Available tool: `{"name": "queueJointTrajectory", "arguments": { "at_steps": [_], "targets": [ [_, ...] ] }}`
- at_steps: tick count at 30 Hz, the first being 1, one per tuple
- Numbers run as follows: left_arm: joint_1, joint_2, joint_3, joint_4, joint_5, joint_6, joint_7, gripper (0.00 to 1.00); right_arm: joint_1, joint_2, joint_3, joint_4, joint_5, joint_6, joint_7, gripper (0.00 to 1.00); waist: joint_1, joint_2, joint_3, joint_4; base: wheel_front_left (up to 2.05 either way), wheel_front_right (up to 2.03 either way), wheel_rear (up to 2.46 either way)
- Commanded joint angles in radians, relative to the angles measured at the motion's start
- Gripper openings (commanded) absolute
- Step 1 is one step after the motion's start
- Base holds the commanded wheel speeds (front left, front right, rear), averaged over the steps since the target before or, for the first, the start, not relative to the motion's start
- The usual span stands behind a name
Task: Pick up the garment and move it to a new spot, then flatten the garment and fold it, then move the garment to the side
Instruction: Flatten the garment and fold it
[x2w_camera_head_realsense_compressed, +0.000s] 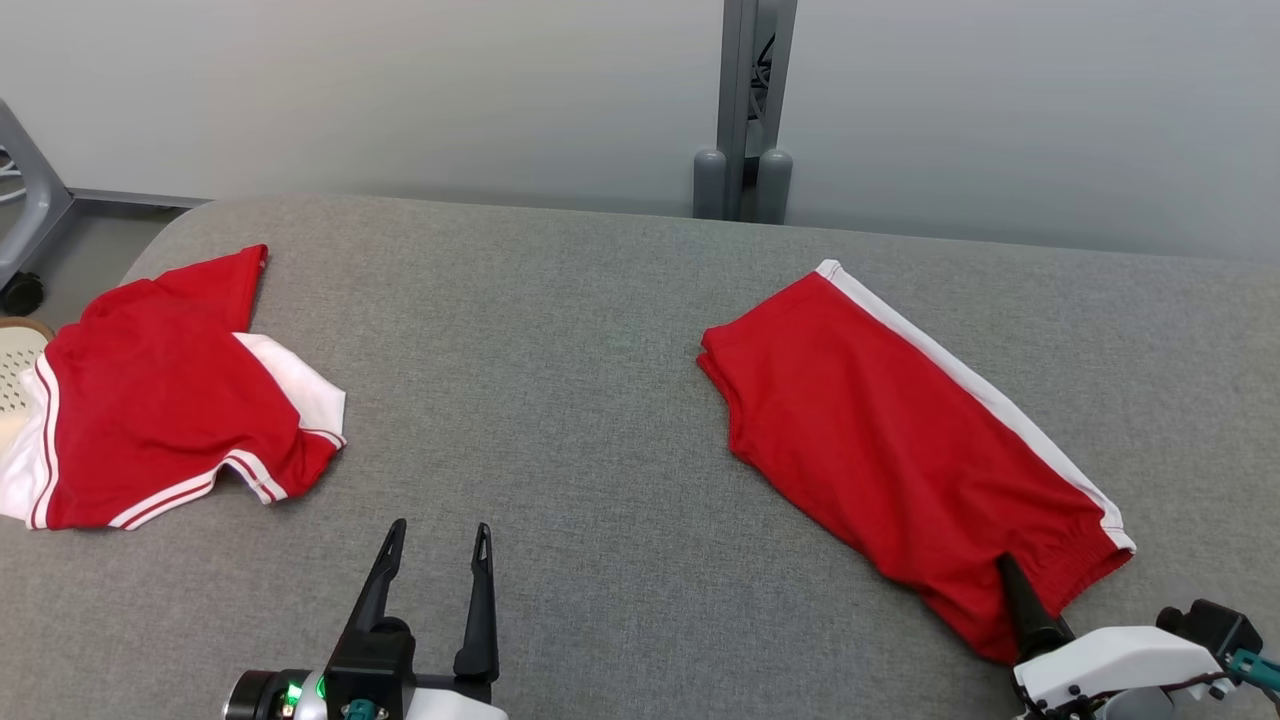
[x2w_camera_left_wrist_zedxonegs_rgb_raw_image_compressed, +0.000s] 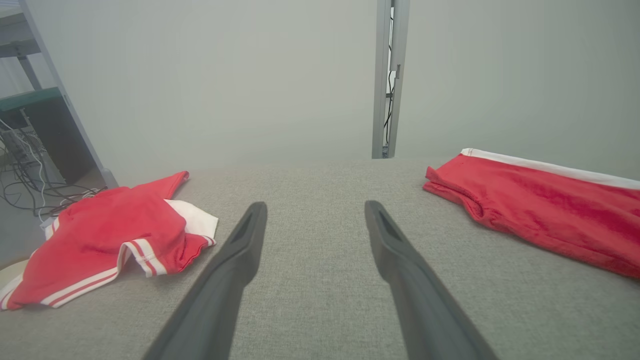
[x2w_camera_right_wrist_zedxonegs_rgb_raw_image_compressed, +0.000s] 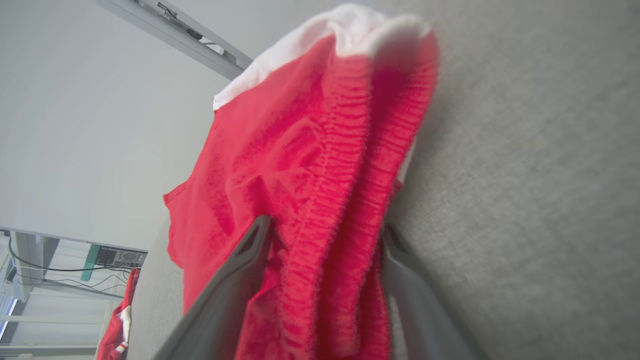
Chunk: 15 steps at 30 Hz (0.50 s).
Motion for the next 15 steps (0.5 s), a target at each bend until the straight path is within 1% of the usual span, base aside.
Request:
{"name": "queueJointTrajectory", "arguments": {
  "at_steps": [1, 5, 8, 9, 11, 15],
  "targets": [
    [0.005, 0.003, 0.005, -0.005, -0.002, -0.001, -0.003, 1.00, -0.001, 0.010, 0.028, -0.007, 0.018, 0.003, 0.006, 0.00, 0.0000, -0.0001, 0.002, 0.000, 0.00, 0.00, 0.00],
    [0.004, 0.003, -0.001, -0.004, -0.006, 0.001, -0.003, 1.00, -0.005, -0.019, 0.041, -0.013, 0.030, 0.003, 0.000, 0.00, 0.0000, -0.0001, 0.004, 0.001, 0.00, 0.00, 0.00],
    [0.003, 0.003, -0.005, -0.003, -0.014, 0.004, -0.003, 1.00, -0.017, -0.053, 0.059, -0.010, 0.029, 0.003, 0.002, 0.00, 0.0000, -0.0001, 0.003, 0.002, 0.00, 0.00, 0.00],
    [0.003, 0.003, -0.005, -0.003, -0.014, 0.004, -0.003, 1.00, -0.017, -0.053, 0.059, -0.010, 0.029, 0.003, 0.002, 0.00, 0.0000, -0.0001, 0.003, 0.002, 0.00, 0.00, 0.00],
    [0.003, 0.003, -0.009, -0.001, -0.016, 0.006, -0.003, 1.00, -0.025, -0.076, 0.068, -0.014, 0.029, 0.003, 0.010, 0.00, 0.0000, -0.0001, 0.001, 0.003, 0.00, 0.00, 0.00],
    [0.004, 0.003, -0.016, 0.001, -0.024, 0.010, -0.003, 1.00, -0.044, -0.144, 0.107, -0.033, 0.011, 0.003, 0.039, 0.00, 0.0000, -0.0001, -0.001, 0.005, 0.00, 0.00, 0.00]
  ]
}}
